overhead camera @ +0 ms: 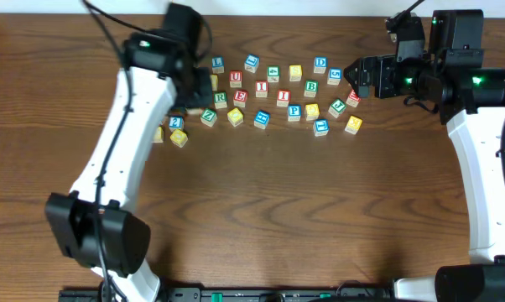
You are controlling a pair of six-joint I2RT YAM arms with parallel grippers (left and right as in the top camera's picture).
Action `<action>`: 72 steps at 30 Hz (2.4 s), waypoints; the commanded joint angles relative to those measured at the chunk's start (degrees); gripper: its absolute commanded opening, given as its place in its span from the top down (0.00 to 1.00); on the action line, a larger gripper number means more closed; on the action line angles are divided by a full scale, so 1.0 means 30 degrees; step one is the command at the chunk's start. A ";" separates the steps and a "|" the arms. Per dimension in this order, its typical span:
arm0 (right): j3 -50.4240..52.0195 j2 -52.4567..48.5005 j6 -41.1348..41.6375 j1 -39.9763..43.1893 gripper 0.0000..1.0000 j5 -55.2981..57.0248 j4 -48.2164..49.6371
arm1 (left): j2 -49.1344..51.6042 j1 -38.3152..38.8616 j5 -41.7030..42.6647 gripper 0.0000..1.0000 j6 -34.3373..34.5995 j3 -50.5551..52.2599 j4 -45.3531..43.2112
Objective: Spell out NEURIPS
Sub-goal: 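Carry the green N block toward the front and set it down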
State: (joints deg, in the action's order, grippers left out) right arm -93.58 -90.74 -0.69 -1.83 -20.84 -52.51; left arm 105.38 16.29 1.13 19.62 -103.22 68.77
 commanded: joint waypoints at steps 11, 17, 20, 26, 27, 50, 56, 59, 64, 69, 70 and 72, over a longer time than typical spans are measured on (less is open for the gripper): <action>0.0095 -0.0117 -0.0226 0.0080 0.01 -0.0168 -0.0022 | 0.0452 0.1297 -0.0255 0.77 0.1916 0.8094 -0.5559; 0.0095 -0.0117 -0.0226 0.0080 0.01 -0.0168 -0.0022 | 0.0452 0.1406 -0.0248 0.77 0.1909 1.0433 -0.8561; 0.0095 -0.0117 -0.0226 0.0080 0.01 -0.0168 -0.0022 | 0.0452 0.1399 -0.0255 0.77 0.1843 1.1344 -0.9683; 0.0095 -0.0117 -0.0226 0.0080 0.01 -0.0168 -0.0022 | 0.0452 0.1421 -0.0248 0.77 0.0415 1.2298 -1.0899; 0.0095 -0.0117 -0.0226 0.0080 0.01 -0.0168 -0.0022 | 0.0452 0.1421 -0.0248 0.77 0.0131 1.2356 -1.0979; 0.0095 -0.0117 -0.0219 0.0080 0.01 -0.0168 -0.0022 | 0.0452 0.1413 -0.0255 0.57 -0.0248 1.2735 -1.1664; 0.0095 -0.0117 -0.0226 0.0080 0.01 -0.0168 -0.0022 | 0.0408 0.1413 -0.0240 0.49 -0.0240 1.1854 -1.1249; 0.0095 -0.0117 -0.0219 0.0080 0.01 -0.0168 -0.0022 | 0.0408 0.1413 -0.0240 0.49 -0.0248 1.0928 -1.0542; 0.0095 -0.0117 -0.0226 0.0080 0.01 -0.0168 -0.0022 | 0.0408 0.1413 -0.0240 0.49 -0.0240 0.8939 -0.9078; 0.0095 -0.0117 -0.0226 0.0080 0.01 -0.0168 -0.0022 | 0.0408 0.1413 -0.0240 0.49 -0.0248 0.6397 -0.7169; 0.0095 -0.0117 -0.0226 0.0080 0.01 -0.0168 -0.0022 | 0.0408 0.1413 -0.0240 0.49 -0.0248 0.5916 -0.6849; 0.0095 -0.0117 -0.0226 0.0080 0.01 -0.0168 -0.0022 | 0.0408 0.1413 -0.0248 0.49 -0.0248 0.4743 -0.6069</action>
State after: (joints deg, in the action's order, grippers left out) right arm -93.58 -90.74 -0.69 -1.83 -20.86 -52.51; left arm 106.21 20.36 1.10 19.27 -84.51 48.93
